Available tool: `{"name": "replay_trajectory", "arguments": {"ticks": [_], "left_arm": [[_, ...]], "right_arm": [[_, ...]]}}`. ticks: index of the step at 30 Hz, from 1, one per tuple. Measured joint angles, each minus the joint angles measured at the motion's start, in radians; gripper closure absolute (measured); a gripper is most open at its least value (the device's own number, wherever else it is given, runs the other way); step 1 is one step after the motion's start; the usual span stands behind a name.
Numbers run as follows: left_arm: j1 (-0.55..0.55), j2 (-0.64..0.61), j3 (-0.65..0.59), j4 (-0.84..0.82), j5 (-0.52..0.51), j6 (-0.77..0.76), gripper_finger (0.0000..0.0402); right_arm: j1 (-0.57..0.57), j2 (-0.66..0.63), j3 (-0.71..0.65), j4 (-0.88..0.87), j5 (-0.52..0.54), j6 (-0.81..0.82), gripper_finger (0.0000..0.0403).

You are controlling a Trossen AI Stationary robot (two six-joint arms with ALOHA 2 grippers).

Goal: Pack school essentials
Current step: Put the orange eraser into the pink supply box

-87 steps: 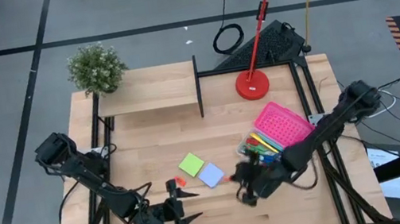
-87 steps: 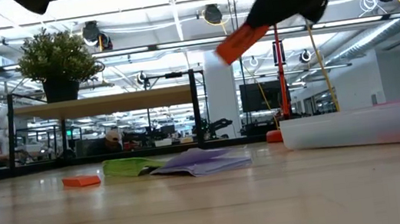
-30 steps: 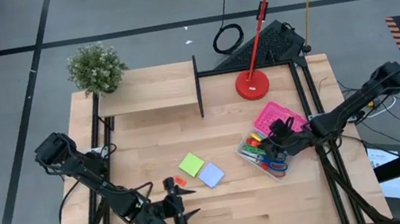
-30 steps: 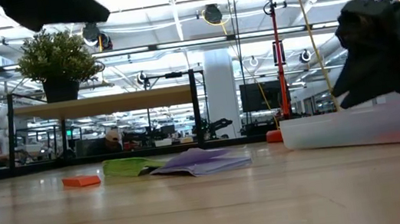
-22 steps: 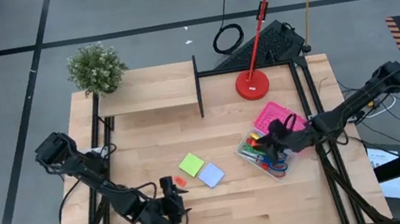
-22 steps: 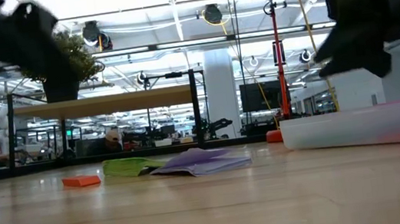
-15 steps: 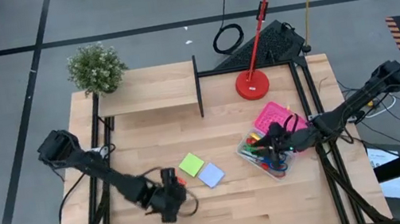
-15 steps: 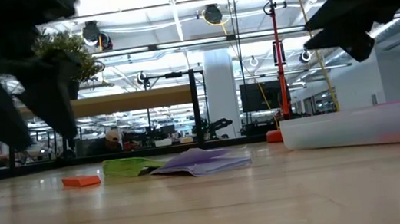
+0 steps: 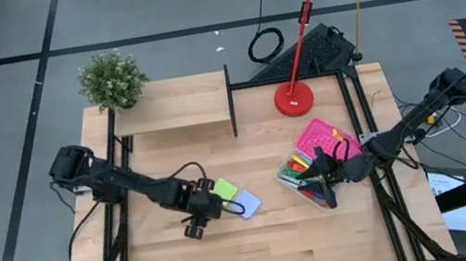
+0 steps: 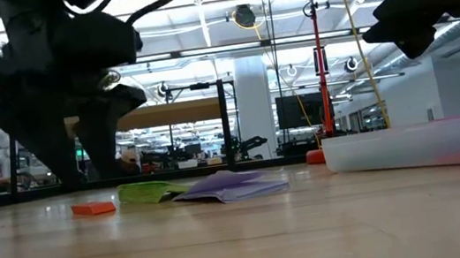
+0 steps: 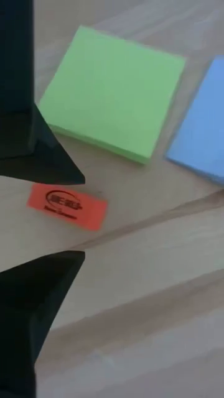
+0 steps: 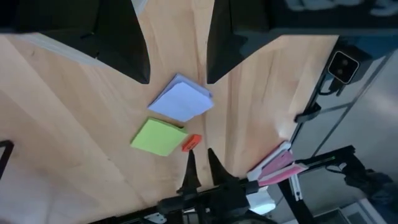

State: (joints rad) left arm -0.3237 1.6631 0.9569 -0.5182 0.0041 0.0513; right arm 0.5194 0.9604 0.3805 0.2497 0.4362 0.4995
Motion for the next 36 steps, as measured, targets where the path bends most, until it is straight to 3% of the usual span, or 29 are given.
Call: {"name": "replay_trajectory", "arguments": {"ticks": [11, 17, 24, 36], "left_arm": [[-0.048, 0.008, -0.081, 0.019, -0.141, -0.027, 0.0183], [-0.044, 0.006, -0.096, 0.052, -0.134, 0.002, 0.0189], [-0.032, 0.006, -0.096, 0.049, -0.104, -0.001, 0.0236], [-0.031, 0.009, -0.098, 0.135, -0.135, -0.01, 0.0365]], "right_arm": [[0.001, 0.0, 0.0, 0.01, 0.004, 0.015, 0.025], [0.001, 0.0, 0.0, 0.015, 0.005, 0.037, 0.025], [0.001, 0.0, 0.0, 0.015, 0.006, 0.037, 0.025], [0.001, 0.0, 0.0, 0.012, 0.007, 0.036, 0.025]]}}
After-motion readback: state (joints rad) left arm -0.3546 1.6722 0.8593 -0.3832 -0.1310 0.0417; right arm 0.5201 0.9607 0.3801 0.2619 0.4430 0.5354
